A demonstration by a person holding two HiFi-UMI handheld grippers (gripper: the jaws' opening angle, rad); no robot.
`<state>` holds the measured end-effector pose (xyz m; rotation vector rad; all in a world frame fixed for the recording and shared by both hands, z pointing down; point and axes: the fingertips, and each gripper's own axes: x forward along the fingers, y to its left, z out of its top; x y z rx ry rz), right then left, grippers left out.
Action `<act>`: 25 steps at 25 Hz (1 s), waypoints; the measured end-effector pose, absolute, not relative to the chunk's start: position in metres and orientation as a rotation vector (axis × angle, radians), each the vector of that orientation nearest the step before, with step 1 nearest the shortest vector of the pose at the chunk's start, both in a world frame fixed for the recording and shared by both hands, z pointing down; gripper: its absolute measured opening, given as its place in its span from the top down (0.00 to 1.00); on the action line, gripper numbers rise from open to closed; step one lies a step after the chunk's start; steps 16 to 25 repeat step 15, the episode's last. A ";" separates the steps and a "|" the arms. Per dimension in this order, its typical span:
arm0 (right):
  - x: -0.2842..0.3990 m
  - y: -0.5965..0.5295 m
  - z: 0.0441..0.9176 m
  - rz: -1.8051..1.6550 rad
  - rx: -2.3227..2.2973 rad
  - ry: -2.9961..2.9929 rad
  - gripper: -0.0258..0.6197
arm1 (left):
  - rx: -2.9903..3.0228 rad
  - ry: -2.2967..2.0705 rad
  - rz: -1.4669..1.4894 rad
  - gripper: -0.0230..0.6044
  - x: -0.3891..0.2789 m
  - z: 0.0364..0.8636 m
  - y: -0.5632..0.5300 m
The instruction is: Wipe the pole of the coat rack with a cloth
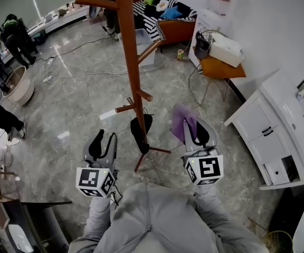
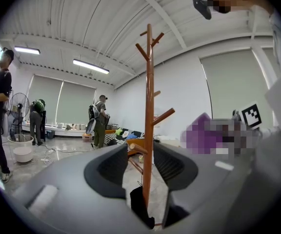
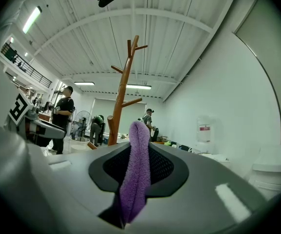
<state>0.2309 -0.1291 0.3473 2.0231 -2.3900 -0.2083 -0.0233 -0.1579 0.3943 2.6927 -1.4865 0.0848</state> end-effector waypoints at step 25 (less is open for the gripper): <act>0.225 -0.134 0.346 -0.207 2.012 -2.409 0.86 | 2.697 -1.490 0.071 0.69 -0.023 0.390 -0.165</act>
